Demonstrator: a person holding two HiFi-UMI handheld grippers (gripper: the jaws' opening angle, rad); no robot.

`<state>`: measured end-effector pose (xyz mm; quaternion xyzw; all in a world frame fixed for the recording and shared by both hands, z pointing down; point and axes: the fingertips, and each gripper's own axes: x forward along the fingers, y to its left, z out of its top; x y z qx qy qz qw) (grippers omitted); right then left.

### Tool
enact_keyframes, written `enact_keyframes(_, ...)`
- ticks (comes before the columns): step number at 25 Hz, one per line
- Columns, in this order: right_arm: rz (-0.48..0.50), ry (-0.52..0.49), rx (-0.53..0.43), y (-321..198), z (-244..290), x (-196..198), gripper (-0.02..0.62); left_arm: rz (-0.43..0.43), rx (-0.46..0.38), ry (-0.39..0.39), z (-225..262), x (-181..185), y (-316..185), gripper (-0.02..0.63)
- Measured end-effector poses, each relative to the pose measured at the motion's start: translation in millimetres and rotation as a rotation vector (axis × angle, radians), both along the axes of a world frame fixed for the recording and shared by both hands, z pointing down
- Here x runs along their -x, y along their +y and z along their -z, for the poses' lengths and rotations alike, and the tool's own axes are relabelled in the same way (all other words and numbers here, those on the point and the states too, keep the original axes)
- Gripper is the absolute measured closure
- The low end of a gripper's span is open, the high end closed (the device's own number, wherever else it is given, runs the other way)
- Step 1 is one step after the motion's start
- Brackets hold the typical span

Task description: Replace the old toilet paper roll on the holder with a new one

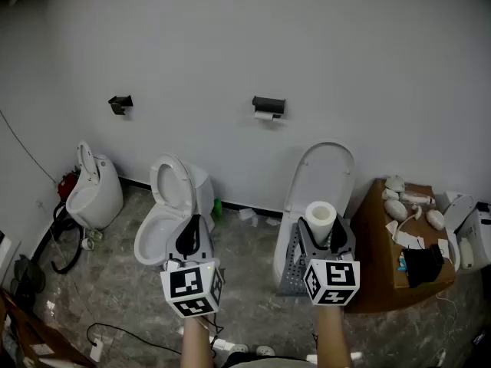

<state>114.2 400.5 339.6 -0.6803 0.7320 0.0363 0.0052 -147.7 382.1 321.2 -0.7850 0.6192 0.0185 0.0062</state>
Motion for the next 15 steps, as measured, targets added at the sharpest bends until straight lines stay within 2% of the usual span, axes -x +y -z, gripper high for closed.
enact_keyframes(15, 0.005, -0.015, -0.005, -4.8, -2.1, -3.7, 0.29, 0.008, -0.002, -0.005, -1.1, -2.9, -3.6, 0.595)
